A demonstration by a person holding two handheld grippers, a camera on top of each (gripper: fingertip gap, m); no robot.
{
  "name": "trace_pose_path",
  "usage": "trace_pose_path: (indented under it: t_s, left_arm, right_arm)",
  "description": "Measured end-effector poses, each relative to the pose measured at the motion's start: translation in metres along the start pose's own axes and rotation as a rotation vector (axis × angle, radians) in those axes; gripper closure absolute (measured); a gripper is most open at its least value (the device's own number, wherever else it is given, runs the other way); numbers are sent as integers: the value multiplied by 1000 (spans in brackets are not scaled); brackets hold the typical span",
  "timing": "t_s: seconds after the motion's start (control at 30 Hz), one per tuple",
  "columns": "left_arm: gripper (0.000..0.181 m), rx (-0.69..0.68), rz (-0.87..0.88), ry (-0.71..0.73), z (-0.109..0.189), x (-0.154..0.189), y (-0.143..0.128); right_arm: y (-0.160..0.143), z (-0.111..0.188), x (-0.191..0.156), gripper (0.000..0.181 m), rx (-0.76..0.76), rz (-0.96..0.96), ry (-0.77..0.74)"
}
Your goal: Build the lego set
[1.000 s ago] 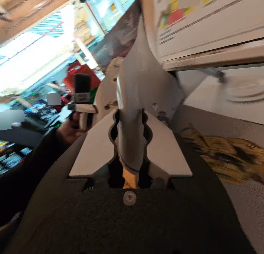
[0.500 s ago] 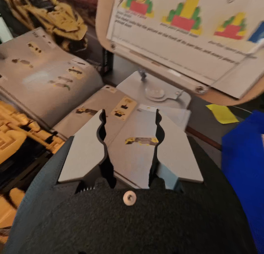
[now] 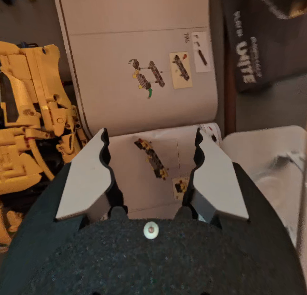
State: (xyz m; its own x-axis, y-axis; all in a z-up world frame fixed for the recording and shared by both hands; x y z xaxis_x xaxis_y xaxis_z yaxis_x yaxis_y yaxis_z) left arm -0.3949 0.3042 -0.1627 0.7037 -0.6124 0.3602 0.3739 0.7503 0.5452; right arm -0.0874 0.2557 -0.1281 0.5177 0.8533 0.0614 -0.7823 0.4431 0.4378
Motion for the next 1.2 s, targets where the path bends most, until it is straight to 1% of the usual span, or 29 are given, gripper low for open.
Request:
trace_pose_path:
  t_s: [0.07, 0.13, 0.2, 0.27, 0.33, 0.4, 0.47, 0.5, 0.53, 0.6, 0.67, 0.7, 0.73, 0.8, 0.9, 1.03, 1.1, 1.13, 1.2]
  left_arm:
    - [180, 8, 5, -8, 0, -2, 0]
    - [180, 6, 16, -14, -2, -5, -1]
    - [179, -19, 12, 16, -3, -9, -4]
    - [176, -24, 19, 49, -1, -15, -4]
    - [172, 19, 26, 108, 7, -19, 2]
    - [169, 112, -15, 148, 18, -16, 12]
    - [167, 176, -115, 114, 21, -3, 21]
    - [168, 157, -158, 57, 16, 7, 21]
    - [169, 111, -191, -23, 6, 17, 18]
    - [172, 41, -218, -143, -17, 31, 13]
    - [174, -32, -239, -164, -37, 35, 7]
    - [175, -50, -249, -148, -43, 34, 6]
    - [181, -48, -248, -138, -44, 33, 6]
    - [181, -55, -238, -137, -41, 29, 5]
    - [181, -44, -212, -84, -31, 13, 2]
    - [181, -35, -149, 71, -9, -16, -2]
    - [181, -19, -157, 159, 5, -28, -2]
    - [181, 19, -175, 153, 12, -29, -1]
    - [180, 109, -208, 86, 27, -24, 3]
  right_arm:
    - [8, -20, 2, 77, -68, 21, 66]
    - [8, -40, 3, 75, -175, 46, 71]
    - [13, -50, 2, 75, -221, 48, 77]
    - [16, -53, 0, 76, -285, 39, 66]
    - [20, -56, -1, 75, -346, 41, 65]
    - [23, -59, -1, 75, -389, 37, 72]
    - [24, -60, -1, 75, -401, 35, 74]
    - [23, -60, -1, 75, -399, 34, 74]
    - [23, -60, -1, 75, -392, 30, 75]
    - [22, -60, -1, 74, -372, 26, 76]
    - [21, -60, 0, 74, -356, 22, 77]
    - [21, -59, 0, 74, -352, 21, 77]
    - [20, -59, 0, 74, -351, 23, 78]
    - [20, -59, 0, 74, -346, 26, 79]
    - [20, -59, 0, 74, -343, 26, 79]
    - [19, -59, 0, 74, -331, 24, 80]
    - [19, -59, 0, 74, -317, 23, 81]
    - [18, -59, 0, 74, -308, 22, 82]
    - [17, -58, 0, 74, -289, 19, 83]
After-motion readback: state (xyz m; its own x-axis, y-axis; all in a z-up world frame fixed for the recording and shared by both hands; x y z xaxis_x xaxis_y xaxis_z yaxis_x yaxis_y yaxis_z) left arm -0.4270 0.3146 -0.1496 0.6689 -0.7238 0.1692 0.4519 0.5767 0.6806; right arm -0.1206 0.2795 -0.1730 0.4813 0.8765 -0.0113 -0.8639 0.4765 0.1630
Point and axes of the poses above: each gripper's, where its closed fingertips meet, z back along the fingers, y out of its top, x = y × z across the jaws, the point moved 8 cm from there along z, back along the fingers, and after that the axes turned 5 degrees about -z, right-handed, at the moved point
